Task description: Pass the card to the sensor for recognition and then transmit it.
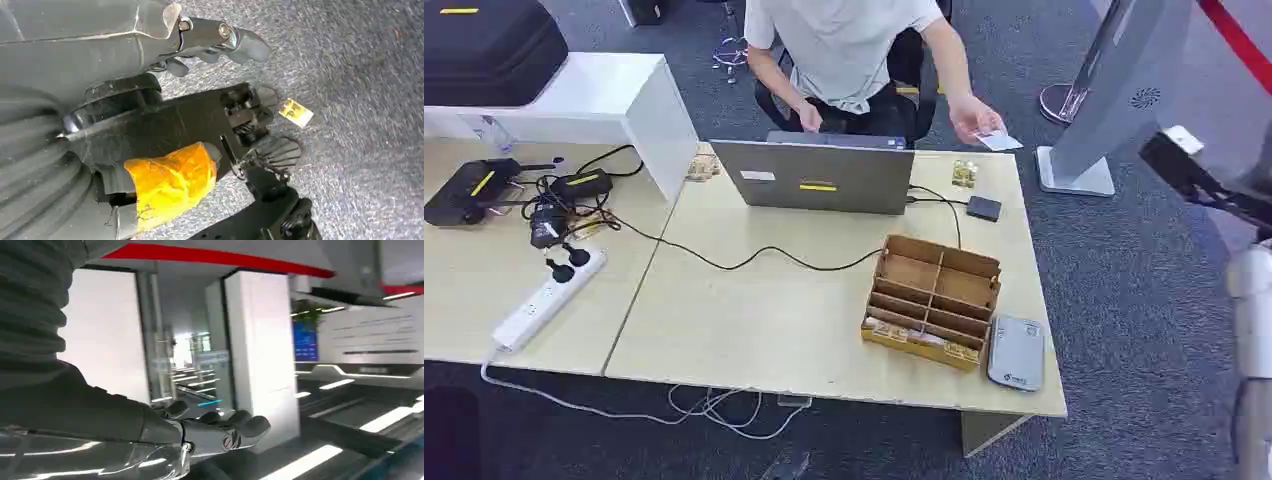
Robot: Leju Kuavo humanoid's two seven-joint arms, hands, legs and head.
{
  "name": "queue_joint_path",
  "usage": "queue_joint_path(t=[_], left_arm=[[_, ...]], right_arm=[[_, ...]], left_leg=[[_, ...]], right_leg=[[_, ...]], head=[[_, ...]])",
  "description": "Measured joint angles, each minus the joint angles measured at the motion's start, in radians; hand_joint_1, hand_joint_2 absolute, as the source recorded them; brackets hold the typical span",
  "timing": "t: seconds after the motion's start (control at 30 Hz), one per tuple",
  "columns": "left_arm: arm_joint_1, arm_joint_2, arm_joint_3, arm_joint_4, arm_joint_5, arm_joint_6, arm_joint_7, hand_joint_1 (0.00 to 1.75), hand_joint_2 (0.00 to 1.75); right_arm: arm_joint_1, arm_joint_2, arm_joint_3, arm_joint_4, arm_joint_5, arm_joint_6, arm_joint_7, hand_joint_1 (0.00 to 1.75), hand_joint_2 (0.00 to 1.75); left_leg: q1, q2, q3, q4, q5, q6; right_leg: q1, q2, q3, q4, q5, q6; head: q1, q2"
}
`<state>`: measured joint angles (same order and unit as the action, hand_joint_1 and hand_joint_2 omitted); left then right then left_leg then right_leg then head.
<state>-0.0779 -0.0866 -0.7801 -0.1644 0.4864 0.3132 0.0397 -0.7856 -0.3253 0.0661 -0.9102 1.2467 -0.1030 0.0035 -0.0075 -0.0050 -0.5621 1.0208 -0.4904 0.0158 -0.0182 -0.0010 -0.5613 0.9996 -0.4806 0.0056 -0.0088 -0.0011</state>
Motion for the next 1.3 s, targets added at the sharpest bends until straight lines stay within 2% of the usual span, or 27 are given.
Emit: queue_joint_path(t=[0.13, 0.3, 0.47, 0.5, 0.53, 0.73, 1.0, 1.07, 1.3], left_arm=[[-0.001, -0.004, -0.012, 0.000, 0.008, -0.013, 0.003, 0.00, 1.75], [-0.001, -0.006, -0.017, 0.002, 0.028, -0.090, 0.023, 0.00, 1.75], [0.000, -0.011, -0.017, 0.003, 0.037, -0.109, 0.023, 0.00, 1.75], [0.000, -0.011, -0.017, 0.003, 0.039, -0.116, 0.023, 0.00, 0.00], [0.000, -0.011, -0.017, 0.004, 0.042, -0.127, 0.019, 0.00, 1.75], [0.000, -0.021, -0.017, 0.004, 0.064, -0.196, -0.013, 0.00, 1.75], [-0.001, -0.026, -0.017, 0.005, 0.076, -0.218, -0.014, 0.00, 1.75], [-0.001, -0.027, -0.017, 0.005, 0.076, -0.219, -0.014, 0.00, 1.75], [-0.002, -0.027, -0.017, 0.008, 0.083, -0.229, -0.021, 0.00, 1.75]], right_arm=[[-0.038, 0.067, 0.108, 0.000, -0.020, 0.003, 0.016, 0.00, 1.75], [-0.063, 0.156, 0.183, 0.006, -0.085, 0.060, -0.001, 0.00, 1.75], [-0.068, 0.222, 0.239, 0.021, -0.087, 0.067, 0.005, 0.00, 1.75], [-0.070, 0.229, 0.246, 0.024, -0.089, 0.068, 0.005, 0.00, 1.75], [-0.072, 0.237, 0.255, 0.027, -0.094, 0.069, 0.004, 0.00, 1.75], [-0.080, 0.265, 0.295, 0.041, -0.109, 0.069, -0.001, 0.00, 1.75], [-0.081, 0.271, 0.317, 0.046, -0.122, 0.067, 0.000, 0.00, 1.75], [-0.081, 0.271, 0.319, 0.047, -0.123, 0.067, 0.000, 1.75, 1.75], [-0.079, 0.271, 0.328, 0.050, -0.142, 0.056, -0.002, 1.75, 1.75]], left_leg=[[0.001, -0.003, 0.000, 0.000, 0.000, 0.000], [0.001, -0.002, -0.001, 0.000, 0.000, 0.000], [0.001, -0.006, -0.002, 0.000, 0.000, 0.000], [0.001, -0.006, -0.002, 0.000, 0.000, 0.000], [0.001, -0.006, -0.002, 0.000, 0.000, 0.000], [0.001, -0.006, -0.002, 0.000, 0.000, 0.000], [0.001, -0.006, -0.002, 0.001, 0.000, 0.000], [0.001, -0.006, -0.002, 0.001, 0.000, 0.000], [0.001, -0.006, -0.002, 0.001, 0.000, 0.000]], right_leg=[[0.000, -0.003, 0.000, 0.000, 0.000, 0.000], [0.000, -0.001, -0.001, 0.000, 0.000, 0.000], [0.000, -0.006, -0.001, 0.000, 0.000, 0.000], [0.000, -0.006, -0.001, 0.000, 0.000, 0.000], [0.000, -0.006, -0.001, 0.000, 0.000, 0.000], [-0.001, -0.005, -0.001, 0.000, 0.000, 0.000], [-0.001, -0.005, -0.001, 0.000, 0.000, 0.000], [-0.001, -0.005, -0.001, 0.000, 0.000, 0.000], [-0.001, -0.005, -0.001, 0.000, 0.000, 0.000]], head=[[0.000, 0.000], [0.000, 0.000], [0.000, 0.000], [0.000, 0.000], [0.000, 0.000], [0.000, 0.000], [0.000, 0.000], [0.000, 0.000], [0.000, 0.000]])
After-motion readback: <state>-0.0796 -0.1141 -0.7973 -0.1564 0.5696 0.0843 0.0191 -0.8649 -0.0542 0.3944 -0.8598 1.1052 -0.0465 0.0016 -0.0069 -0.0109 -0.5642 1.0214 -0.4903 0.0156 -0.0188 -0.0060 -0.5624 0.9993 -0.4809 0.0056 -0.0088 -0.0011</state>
